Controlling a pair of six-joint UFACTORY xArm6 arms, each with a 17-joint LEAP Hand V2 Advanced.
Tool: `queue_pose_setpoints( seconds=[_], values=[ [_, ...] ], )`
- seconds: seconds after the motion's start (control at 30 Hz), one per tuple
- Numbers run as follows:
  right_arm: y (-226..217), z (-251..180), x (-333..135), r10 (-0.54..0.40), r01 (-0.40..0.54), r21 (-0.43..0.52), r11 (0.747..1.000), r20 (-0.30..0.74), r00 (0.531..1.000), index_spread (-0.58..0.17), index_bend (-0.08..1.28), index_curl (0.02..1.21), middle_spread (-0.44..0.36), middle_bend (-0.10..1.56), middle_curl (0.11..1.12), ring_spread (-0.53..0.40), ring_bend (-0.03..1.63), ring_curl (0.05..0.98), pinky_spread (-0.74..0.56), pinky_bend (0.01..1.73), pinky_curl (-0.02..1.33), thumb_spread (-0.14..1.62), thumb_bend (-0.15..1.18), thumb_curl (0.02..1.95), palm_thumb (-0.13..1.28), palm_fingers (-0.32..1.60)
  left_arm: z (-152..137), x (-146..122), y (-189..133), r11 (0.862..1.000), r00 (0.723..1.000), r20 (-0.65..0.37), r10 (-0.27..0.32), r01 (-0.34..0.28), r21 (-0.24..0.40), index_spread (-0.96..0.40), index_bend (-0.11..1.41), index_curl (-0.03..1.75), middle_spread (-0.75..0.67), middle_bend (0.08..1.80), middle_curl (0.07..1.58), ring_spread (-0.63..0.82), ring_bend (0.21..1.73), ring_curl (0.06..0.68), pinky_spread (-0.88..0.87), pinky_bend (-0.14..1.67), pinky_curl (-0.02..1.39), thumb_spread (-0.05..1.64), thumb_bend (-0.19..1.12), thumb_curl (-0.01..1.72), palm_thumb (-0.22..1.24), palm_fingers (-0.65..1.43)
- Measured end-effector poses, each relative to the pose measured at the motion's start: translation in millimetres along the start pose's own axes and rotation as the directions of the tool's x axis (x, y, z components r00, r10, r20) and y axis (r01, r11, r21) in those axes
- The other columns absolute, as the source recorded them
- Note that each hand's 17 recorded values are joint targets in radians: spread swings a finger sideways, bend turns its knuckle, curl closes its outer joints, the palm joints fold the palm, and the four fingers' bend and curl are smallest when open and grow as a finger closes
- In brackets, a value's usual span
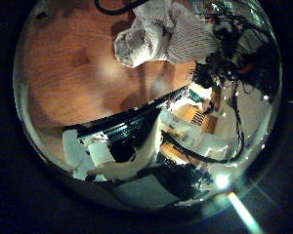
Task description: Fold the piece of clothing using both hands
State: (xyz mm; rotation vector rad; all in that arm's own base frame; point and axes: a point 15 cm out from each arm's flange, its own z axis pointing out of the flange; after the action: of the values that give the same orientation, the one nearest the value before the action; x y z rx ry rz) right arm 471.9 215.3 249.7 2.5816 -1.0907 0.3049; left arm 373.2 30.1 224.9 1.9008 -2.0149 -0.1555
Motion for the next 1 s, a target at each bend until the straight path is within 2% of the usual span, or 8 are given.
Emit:
queue_pose_setpoints(
  seconds=[0.1,0.17,0.2,0.23,0.27,0.4,0.6,1.0],
  values=[
    [-16,12,-10,-0.007,0.007,-0.014,1.0,0.025,1.0,-0.463,0.52,1.02,-0.257,0.99,0.85,-0.261,1.24,0.613,-0.42,1.19,0.6,1.23,-0.03,0.47,0.82,0.94,5,-15,13,1.0,1.0,-0.003,-0.023,0.023,-0.01,-0.06,0.2,0.4,-0.05,0.63,0.52,0.12,0.63,0.212,0.45,0.19,0.25,1.18,-0.02,0.28,0.14,0.34],
    [-23,15,-14,-0.002,0.003,-0.011,1.0,0.055,0.998,-0.451,0.18,0.93,-0.261,0.81,0.8,-0.302,1.24,0.617,-0.46,1.28,0.62,1.23,-0.04,0.45,0.75,0.43,11,-24,21,0.999,0.999,-0.007,-0.035,0.035,-0.02,-0.06,0.2,0.41,-0.06,0.63,0.53,0.1,0.64,0.215,0.45,0.19,0.25,1.18,-0.02,0.28,0.14,0.33],
    [-24,13,-13,0.007,-0.006,-0.005,1.0,0.074,0.997,-0.444,0.12,0.9,-0.254,0.75,0.78,-0.308,1.24,0.625,-0.45,1.3,0.64,1.23,-0.04,0.45,0.73,0.31,12,-26,24,0.999,0.999,-0.007,-0.039,0.039,-0.021,-0.06,0.2,0.42,-0.07,0.63,0.54,0.1,0.64,0.216,0.45,0.19,0.25,1.18,-0.02,0.28,0.14,0.33],
    [-23,13,-12,0.019,-0.019,-0.001,1.0,0.097,0.995,-0.451,0.1,0.83,-0.243,0.62,0.72,-0.27,1.16,0.604,-0.37,1.26,0.65,1.22,-0.03,0.45,0.72,-0.01,12,-27,26,0.999,0.999,-0.006,-0.04,0.039,-0.022,-0.06,0.2,0.42,-0.08,0.63,0.55,0.1,0.64,0.217,0.45,0.19,0.25,1.18,-0.02,0.28,0.14,0.33],
    [-21,13,-8,0.034,-0.034,0.001,0.999,0.126,0.991,-0.462,0.09,0.76,-0.236,0.56,0.68,-0.241,1.09,0.573,-0.31,1.25,0.64,1.22,-0.03,0.45,0.71,-0.11,11,-27,26,0.999,0.999,-0.006,-0.039,0.039,-0.021,-0.06,0.2,0.42,-0.08,0.63,0.56,0.09,0.65,0.22,0.45,0.19,0.25,1.18,-0.02,0.28,0.14,0.33],
    [-11,-23,3,0.051,-0.077,0.092,0.993,0.251,0.967,-0.484,0.11,0.58,-0.189,0.35,0.54,-0.115,0.87,0.427,-0.06,1.17,0.54,1.18,-0.01,0.46,0.75,-0.17,10,-24,26,0.999,0.999,-0.007,-0.034,0.034,-0.021,-0.07,0.2,0.44,-0.1,0.65,0.59,0.08,0.66,0.224,0.45,0.2,0.26,1.18,-0.02,0.28,0.14,0.33],
    [38,-93,50,0.086,-0.159,0.217,0.963,0.311,0.946,-0.486,0.11,0.42,-0.162,0.24,0.45,0.012,0.75,0.356,0.19,1.07,0.47,1.14,-0.03,0.47,0.71,-0.11,-1,1,20,1.0,1.0,0.011,0.01,-0.01,-0.016,-0.07,0.2,0.45,-0.12,0.64,0.64,0.07,0.68,0.231,0.45,0.2,0.27,1.19,-0.02,0.28,0.14,0.32],
    [168,-125,102,0.256,-0.312,0.112,0.943,0.351,0.901,-0.415,0.18,0.33,-0.11,0.24,0.4,0.039,0.69,0.304,0.34,0.87,0.35,1.27,-0.02,0.4,0.55,0.04,-37,63,38,0.997,0.995,0.064,0.076,-0.077,0.01,-0.07,0.22,0.48,-0.09,0.48,0.65,0.11,0.69,0.235,0.45,0.23,0.29,1.19,-0.02,0.28,0.14,0.27]
  ],
)
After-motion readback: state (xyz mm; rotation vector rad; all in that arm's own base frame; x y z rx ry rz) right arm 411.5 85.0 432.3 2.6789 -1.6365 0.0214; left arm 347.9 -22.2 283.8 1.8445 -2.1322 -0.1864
